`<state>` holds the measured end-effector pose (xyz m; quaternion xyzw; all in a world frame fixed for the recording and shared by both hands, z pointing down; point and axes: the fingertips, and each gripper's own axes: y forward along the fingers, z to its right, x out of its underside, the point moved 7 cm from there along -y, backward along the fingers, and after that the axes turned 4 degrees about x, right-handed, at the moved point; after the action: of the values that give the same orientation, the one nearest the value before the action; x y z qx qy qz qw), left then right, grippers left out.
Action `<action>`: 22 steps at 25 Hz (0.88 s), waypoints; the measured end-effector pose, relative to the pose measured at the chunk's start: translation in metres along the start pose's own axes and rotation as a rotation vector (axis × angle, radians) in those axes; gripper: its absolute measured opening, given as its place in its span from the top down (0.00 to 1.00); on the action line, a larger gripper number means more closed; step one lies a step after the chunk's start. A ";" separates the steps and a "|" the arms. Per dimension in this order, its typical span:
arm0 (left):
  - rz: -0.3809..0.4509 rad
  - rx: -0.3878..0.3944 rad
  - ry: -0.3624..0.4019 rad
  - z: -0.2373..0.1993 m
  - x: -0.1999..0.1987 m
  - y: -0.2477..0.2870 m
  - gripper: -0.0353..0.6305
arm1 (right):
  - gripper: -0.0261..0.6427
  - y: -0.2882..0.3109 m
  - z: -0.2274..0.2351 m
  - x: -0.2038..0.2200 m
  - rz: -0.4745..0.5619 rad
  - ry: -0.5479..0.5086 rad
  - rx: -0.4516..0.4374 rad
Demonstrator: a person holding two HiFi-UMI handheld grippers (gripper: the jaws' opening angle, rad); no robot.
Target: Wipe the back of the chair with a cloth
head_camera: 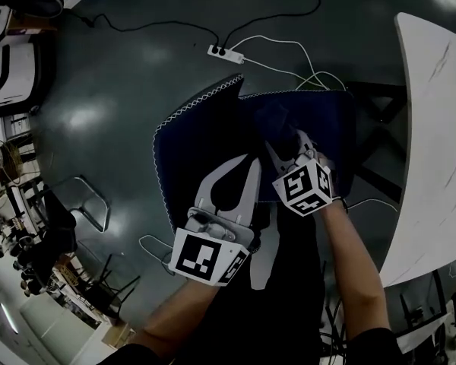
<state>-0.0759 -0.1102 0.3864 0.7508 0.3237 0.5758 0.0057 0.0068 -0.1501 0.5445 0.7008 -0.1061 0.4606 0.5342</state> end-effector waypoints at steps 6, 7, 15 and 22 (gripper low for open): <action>-0.002 -0.068 0.005 -0.005 0.017 0.013 0.93 | 0.83 0.053 0.000 0.020 -0.014 -0.008 0.031; -0.006 -0.071 0.005 -0.007 0.018 0.015 0.93 | 0.83 0.063 0.001 0.022 -0.015 -0.003 0.032; -0.018 -0.115 0.000 -0.028 0.030 0.021 0.93 | 0.83 0.133 0.001 0.057 -0.027 0.024 -0.035; -0.002 -0.143 -0.002 -0.035 0.028 0.016 0.93 | 0.83 0.161 -0.007 0.065 -0.048 -0.069 -0.098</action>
<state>-0.0947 -0.1218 0.4284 0.7489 0.2822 0.5966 0.0603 -0.0637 -0.1876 0.6984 0.6916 -0.1303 0.4174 0.5749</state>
